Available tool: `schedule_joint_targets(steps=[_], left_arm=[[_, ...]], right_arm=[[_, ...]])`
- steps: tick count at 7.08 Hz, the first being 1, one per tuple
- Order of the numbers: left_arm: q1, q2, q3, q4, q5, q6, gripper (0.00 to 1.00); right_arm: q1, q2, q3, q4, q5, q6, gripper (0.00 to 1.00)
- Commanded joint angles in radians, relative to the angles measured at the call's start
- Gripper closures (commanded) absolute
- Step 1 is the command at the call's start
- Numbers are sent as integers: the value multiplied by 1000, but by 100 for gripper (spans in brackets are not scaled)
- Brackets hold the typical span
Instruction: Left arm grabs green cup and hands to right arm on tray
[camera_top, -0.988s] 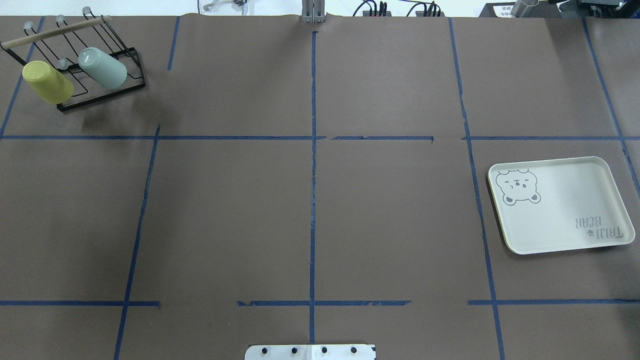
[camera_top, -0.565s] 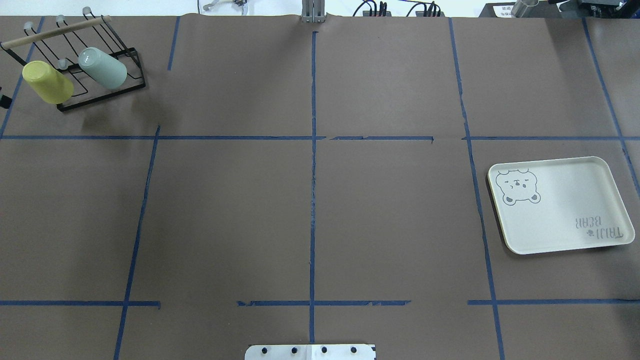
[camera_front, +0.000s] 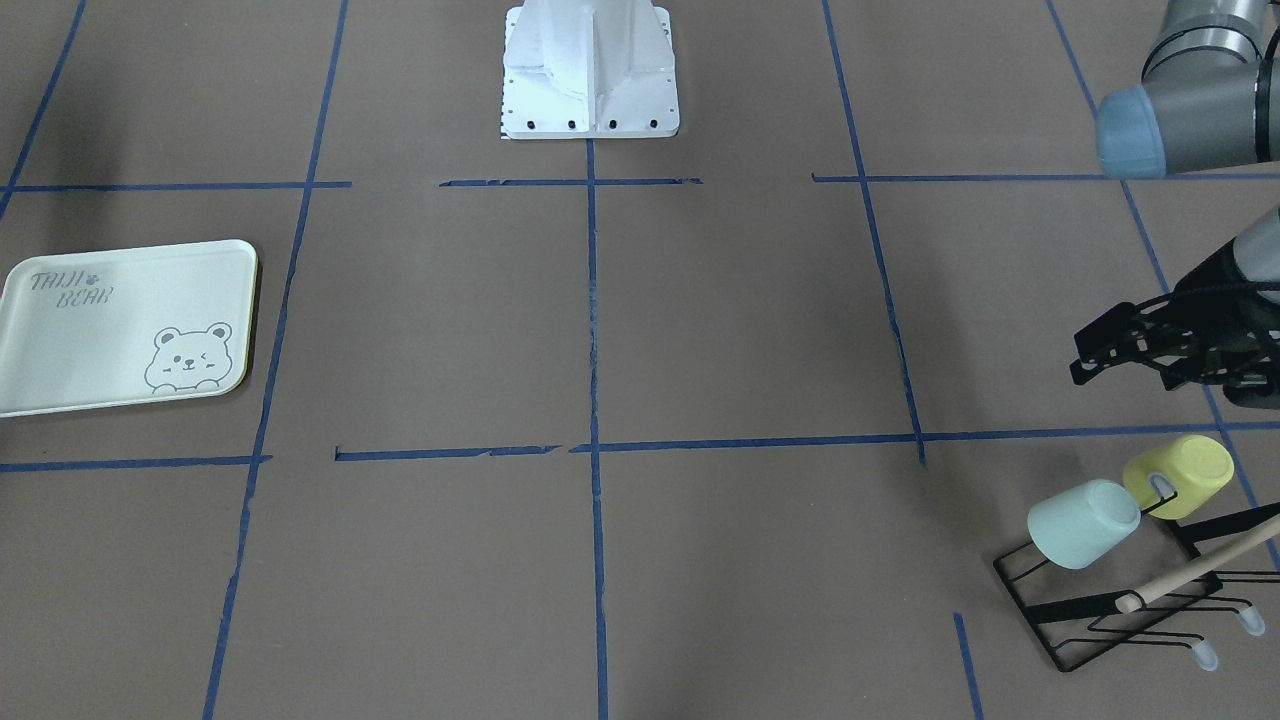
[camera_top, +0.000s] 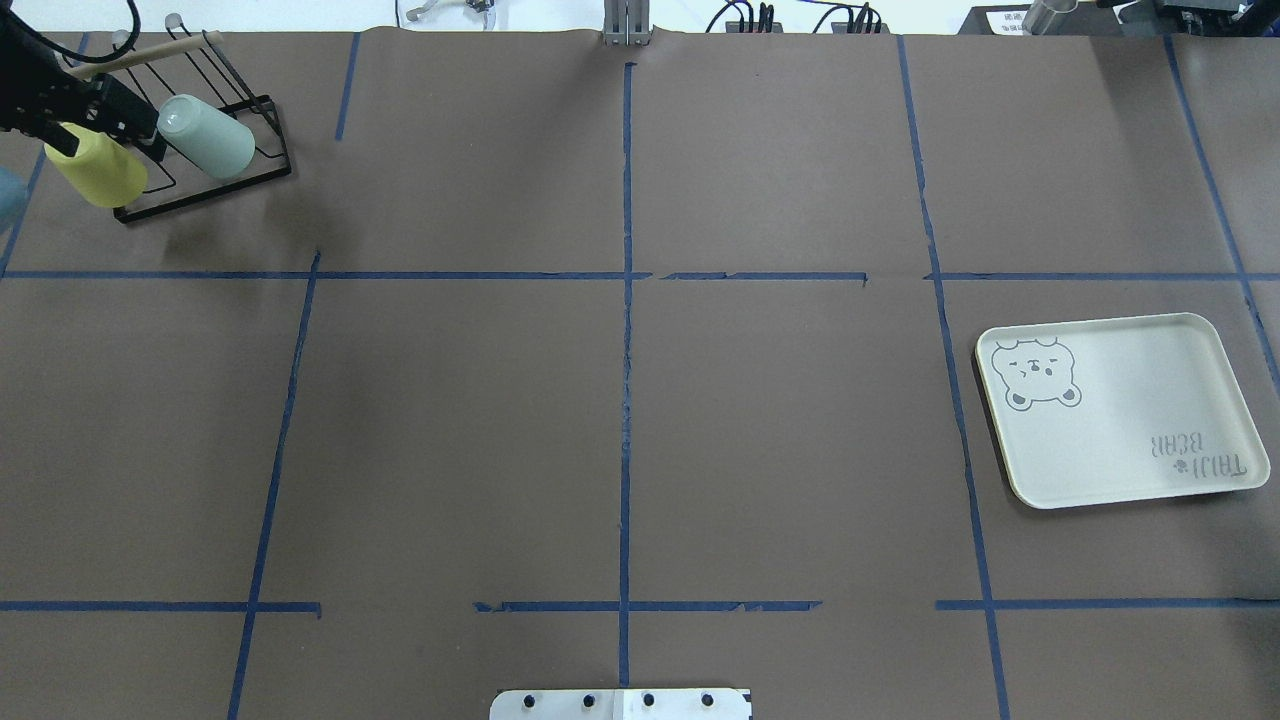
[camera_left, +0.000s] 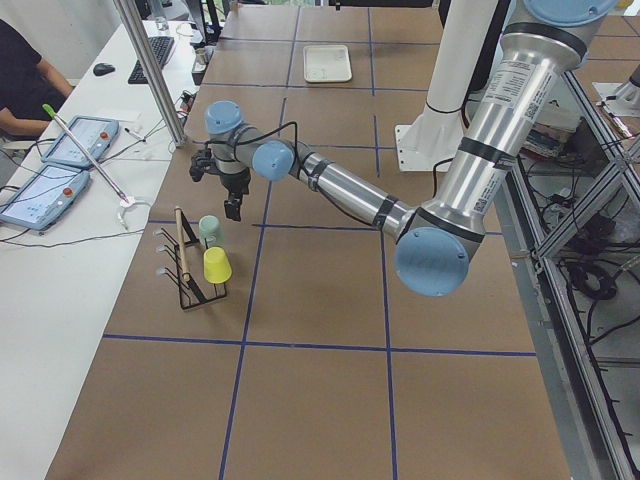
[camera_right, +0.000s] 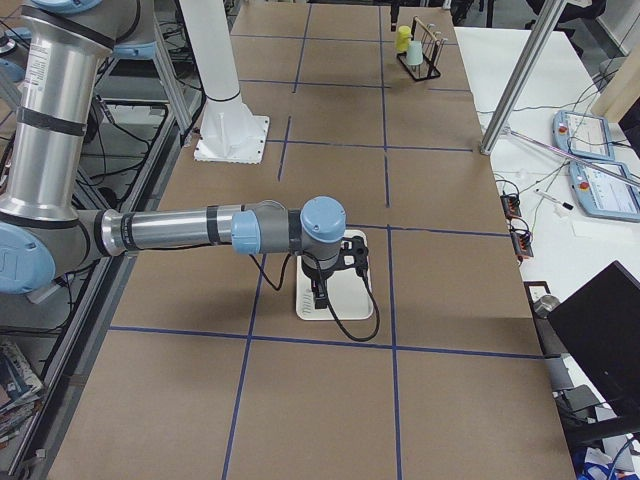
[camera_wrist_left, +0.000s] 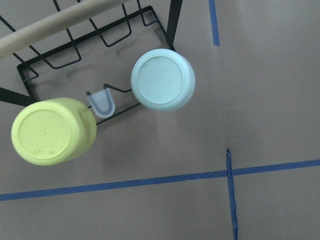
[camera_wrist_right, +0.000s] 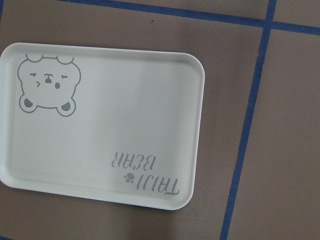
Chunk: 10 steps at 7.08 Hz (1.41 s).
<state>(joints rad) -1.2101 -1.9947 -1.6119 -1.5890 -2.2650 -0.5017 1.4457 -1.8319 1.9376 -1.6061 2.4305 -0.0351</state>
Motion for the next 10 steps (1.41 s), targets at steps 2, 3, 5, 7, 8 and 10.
schedule_joint_targets(steps=[2, 3, 5, 7, 8, 10], left_arm=[[12, -99, 209, -159, 96, -14, 0], [14, -117, 230, -164, 96, -15, 0], [18, -142, 260, -172, 96, -15, 0], [29, -148, 322, -247, 96, -50, 0], [29, -150, 336, -264, 97, -55, 0], [50, -151, 365, -308, 134, -57, 0]], right_arm=[[-10, -1, -2, 0, -4, -2, 0], [-10, -1, -2, 0, -4, 0, 0], [-13, -1, -3, 0, -4, -2, 0], [-16, -1, -3, 0, -4, -2, 0], [-16, -1, -3, 0, -4, -3, 0], [-18, -1, -3, 0, -4, -3, 0]])
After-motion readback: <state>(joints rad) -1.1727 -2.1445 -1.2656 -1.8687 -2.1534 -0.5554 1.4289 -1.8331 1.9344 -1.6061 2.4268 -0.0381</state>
